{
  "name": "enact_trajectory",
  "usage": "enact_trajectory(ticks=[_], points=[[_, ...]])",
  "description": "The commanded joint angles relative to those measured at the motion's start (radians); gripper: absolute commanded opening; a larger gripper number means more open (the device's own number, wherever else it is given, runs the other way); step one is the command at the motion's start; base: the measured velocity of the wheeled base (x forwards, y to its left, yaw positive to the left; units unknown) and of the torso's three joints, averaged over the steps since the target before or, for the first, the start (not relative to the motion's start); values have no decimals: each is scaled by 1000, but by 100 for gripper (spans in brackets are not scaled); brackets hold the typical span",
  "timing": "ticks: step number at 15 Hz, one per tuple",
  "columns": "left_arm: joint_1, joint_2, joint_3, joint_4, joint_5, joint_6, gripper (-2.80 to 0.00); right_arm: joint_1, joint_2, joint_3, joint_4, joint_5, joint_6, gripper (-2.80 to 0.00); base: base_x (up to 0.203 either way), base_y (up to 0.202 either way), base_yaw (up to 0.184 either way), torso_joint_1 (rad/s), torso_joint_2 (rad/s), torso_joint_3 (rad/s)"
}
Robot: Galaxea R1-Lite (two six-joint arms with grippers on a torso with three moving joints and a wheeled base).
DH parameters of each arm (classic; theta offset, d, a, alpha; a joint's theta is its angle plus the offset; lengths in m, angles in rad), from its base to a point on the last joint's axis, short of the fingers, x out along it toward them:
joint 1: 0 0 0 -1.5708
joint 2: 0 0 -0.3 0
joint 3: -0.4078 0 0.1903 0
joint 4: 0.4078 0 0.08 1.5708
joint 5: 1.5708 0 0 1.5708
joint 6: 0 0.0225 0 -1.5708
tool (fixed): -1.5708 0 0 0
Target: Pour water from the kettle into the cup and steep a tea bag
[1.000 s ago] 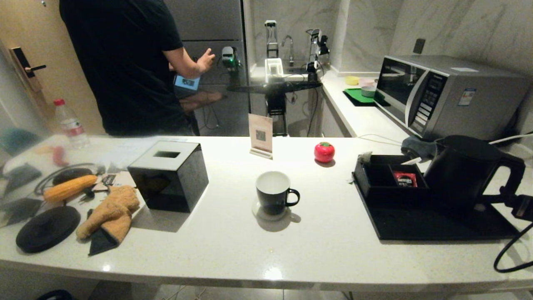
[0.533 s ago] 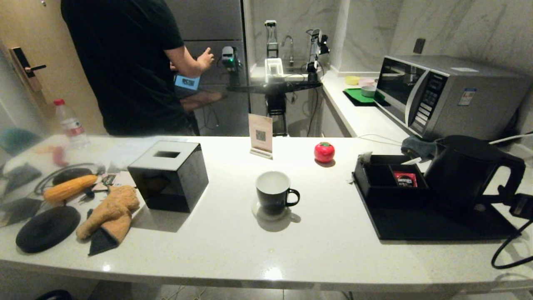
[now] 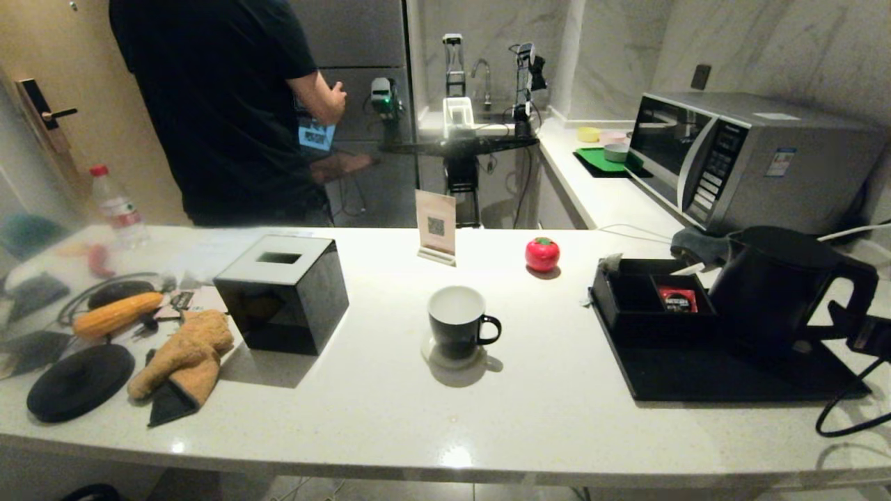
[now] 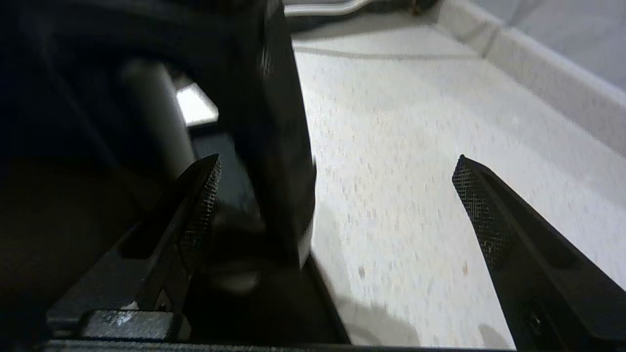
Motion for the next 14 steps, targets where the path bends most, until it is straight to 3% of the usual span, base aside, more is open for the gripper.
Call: enact_trajectory(ticks=[1, 14], points=[[0, 0, 0, 0, 0, 0, -280, 6, 19, -43, -26, 2, 0, 0, 0, 0, 0, 0, 0, 0], [0, 0, 0, 0, 0, 0, -280, 30, 49, -135, -26, 13, 0, 0, 0, 0, 0, 0, 0, 0]])
